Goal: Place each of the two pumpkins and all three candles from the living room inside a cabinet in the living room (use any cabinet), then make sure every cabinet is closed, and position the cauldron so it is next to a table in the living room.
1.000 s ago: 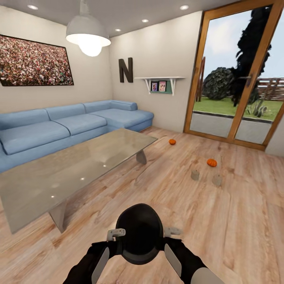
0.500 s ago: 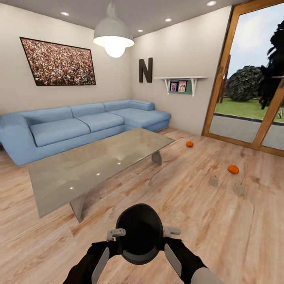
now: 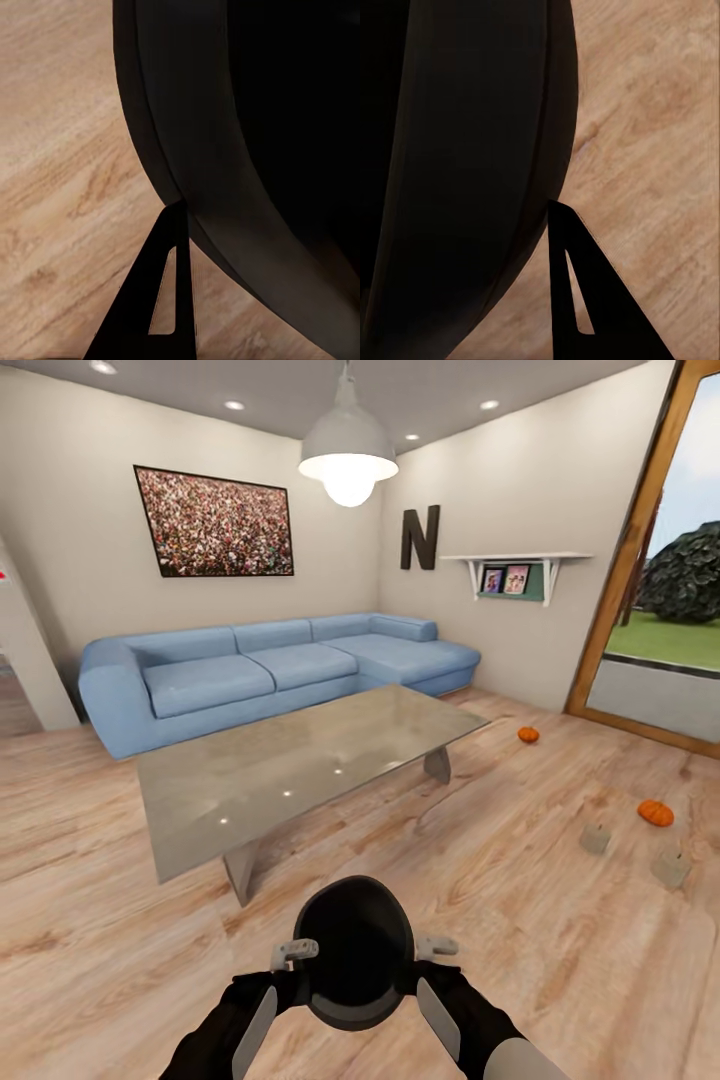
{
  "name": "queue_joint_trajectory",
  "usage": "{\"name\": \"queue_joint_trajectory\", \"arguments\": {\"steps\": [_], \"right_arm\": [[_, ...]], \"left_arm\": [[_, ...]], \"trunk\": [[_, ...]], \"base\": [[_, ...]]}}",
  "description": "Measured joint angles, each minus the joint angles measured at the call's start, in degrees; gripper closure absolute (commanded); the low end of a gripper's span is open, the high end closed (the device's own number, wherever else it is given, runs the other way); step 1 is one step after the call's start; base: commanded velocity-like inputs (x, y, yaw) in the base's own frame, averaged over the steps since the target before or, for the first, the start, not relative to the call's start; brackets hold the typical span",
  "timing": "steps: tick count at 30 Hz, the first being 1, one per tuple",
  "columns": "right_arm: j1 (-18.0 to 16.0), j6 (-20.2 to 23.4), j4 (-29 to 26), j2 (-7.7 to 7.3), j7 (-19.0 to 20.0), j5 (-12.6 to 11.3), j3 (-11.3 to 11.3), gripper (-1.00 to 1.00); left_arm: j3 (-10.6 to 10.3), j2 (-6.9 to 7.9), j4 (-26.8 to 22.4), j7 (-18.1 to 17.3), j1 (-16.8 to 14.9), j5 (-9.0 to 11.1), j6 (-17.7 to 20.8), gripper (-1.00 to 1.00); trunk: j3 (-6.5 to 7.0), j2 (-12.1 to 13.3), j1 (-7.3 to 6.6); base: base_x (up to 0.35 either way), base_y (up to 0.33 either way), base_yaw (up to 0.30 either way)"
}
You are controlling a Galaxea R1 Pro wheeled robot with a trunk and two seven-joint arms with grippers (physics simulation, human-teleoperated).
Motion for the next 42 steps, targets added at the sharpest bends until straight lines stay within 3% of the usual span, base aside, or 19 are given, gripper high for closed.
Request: {"name": "queue_joint_trajectory", "arguments": {"steps": [22, 42], "right_arm": [[0.0, 0.0, 0.0, -0.02, 0.0, 0.0, 0.0, 1.0], [0.0, -0.1, 0.1, -0.02, 0.0, -0.1, 0.0, 1.0]], "left_arm": [[0.0, 0.0, 0.0, 0.1, 0.0, 0.1, 0.0, 1.0], [-0.1, 0.0, 0.1, 0.1, 0.0, 0.1, 0.0, 1.0]], "trunk": [[0.0, 0.0, 0.0], [0.0, 0.0, 0.0]], "base": [[0.0, 0.0, 0.284], [0.0, 0.0, 0.04]]}}
